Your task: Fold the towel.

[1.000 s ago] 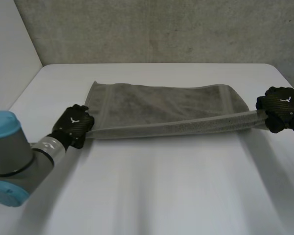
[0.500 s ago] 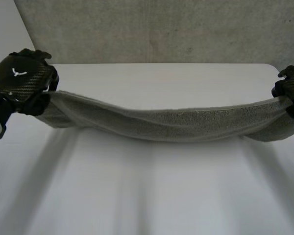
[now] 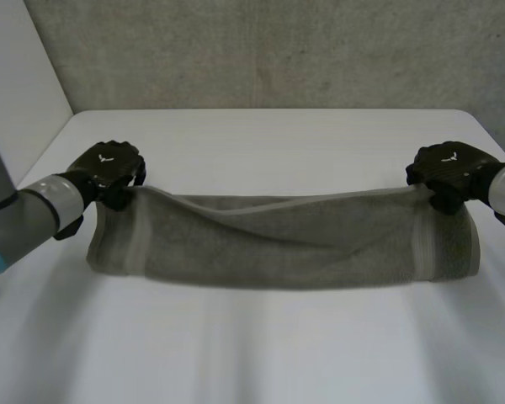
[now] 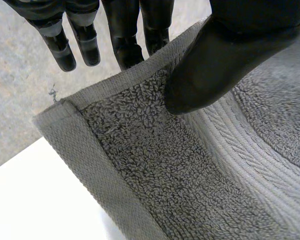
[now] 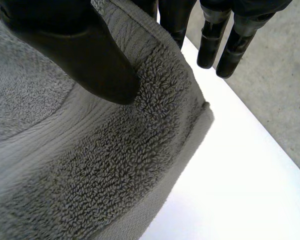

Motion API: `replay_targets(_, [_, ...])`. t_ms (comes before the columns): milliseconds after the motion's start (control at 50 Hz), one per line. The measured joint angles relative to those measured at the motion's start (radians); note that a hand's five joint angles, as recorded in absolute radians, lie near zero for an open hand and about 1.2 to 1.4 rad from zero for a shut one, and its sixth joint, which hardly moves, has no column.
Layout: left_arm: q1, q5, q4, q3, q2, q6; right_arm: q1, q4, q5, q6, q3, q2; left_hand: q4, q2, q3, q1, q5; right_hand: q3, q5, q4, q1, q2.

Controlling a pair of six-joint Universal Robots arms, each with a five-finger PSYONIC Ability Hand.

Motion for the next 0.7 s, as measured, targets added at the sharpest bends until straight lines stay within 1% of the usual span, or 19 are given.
replay_targets(100, [-0.014, -0.022, 0.003, 0.087, -0.097, 0.001, 0.018, -0.017, 0.027, 0.044, -0.099, 0.103, 0.000, 0.000, 0.000, 0.000, 0.000, 0.000, 0.000, 0.000, 0.000, 0.000])
replay_targets(260, [-0.036, -0.032, 0.049, 0.172, -0.200, 0.001, 0.068, -0.108, 0.111, 0.079, -0.208, 0.241, 0.000, 0.000, 0.000, 0.000, 0.000, 0.000, 0.000, 0.000, 0.000, 0.000])
replay_targets(360, [-0.045, -0.042, 0.105, 0.188, -0.236, 0.000, 0.089, -0.171, 0.132, 0.084, -0.233, 0.289, 0.000, 0.000, 0.000, 0.000, 0.000, 0.000, 0.000, 0.000, 0.000, 0.000])
replay_targets(500, [-0.058, -0.053, 0.184, 0.191, -0.266, 0.000, 0.105, -0.254, 0.140, 0.086, -0.237, 0.323, 0.000, 0.000, 0.000, 0.000, -0.002, 0.000, -0.029, 0.000, -0.010, -0.003])
replay_targets(540, [-0.061, -0.059, 0.197, 0.191, -0.272, 0.000, 0.107, -0.268, 0.144, 0.086, -0.236, 0.330, 0.000, -0.121, 0.000, -0.106, -0.121, 0.000, -0.151, 0.000, -0.137, -0.126])
replay_targets(560, [-0.062, -0.064, 0.203, 0.190, -0.276, 0.000, 0.107, -0.275, 0.150, 0.086, -0.236, 0.334, 0.000, -0.275, 0.000, -0.251, -0.264, 0.000, -0.280, 0.000, -0.264, -0.243])
replay_targets(580, [-0.063, -0.067, 0.204, 0.190, -0.278, 0.000, 0.107, -0.277, 0.152, 0.086, -0.236, 0.336, 0.000, -0.316, 0.000, -0.291, -0.299, 0.000, -0.327, 0.000, -0.310, -0.287])
replay_targets(600, [-0.064, -0.074, 0.206, 0.190, -0.281, 0.001, 0.107, -0.281, 0.159, 0.086, -0.235, 0.339, 0.000, -0.549, 0.000, -0.522, -0.536, 0.000, -0.455, 0.000, -0.423, -0.404])
replay_targets(620, [-0.065, -0.078, 0.207, 0.190, -0.282, 0.001, 0.107, -0.282, 0.163, 0.086, -0.236, 0.340, 0.000, -0.620, 0.000, -0.594, -0.627, 0.000, -0.513, 0.000, -0.487, -0.467])
replay_targets(640, [-0.066, -0.086, 0.208, 0.190, -0.284, 0.001, 0.107, -0.284, 0.172, 0.087, -0.236, 0.342, 0.000, -0.741, 0.000, -0.716, -0.742, 0.000, -0.629, 0.000, -0.590, -0.569])
replay_targets(660, [-0.066, -0.091, 0.208, 0.190, -0.285, 0.001, 0.107, -0.285, 0.177, 0.087, -0.235, 0.343, 0.000, -0.781, 0.000, -0.762, -0.796, 0.000, -0.698, 0.000, -0.638, -0.618])
replay_targets(700, [-0.068, -0.107, 0.207, 0.190, -0.286, 0.002, 0.106, -0.290, 0.194, 0.087, -0.236, 0.342, 0.000, -0.851, 0.000, -0.812, -0.878, 0.000, -0.924, 0.000, -0.826, -0.802])
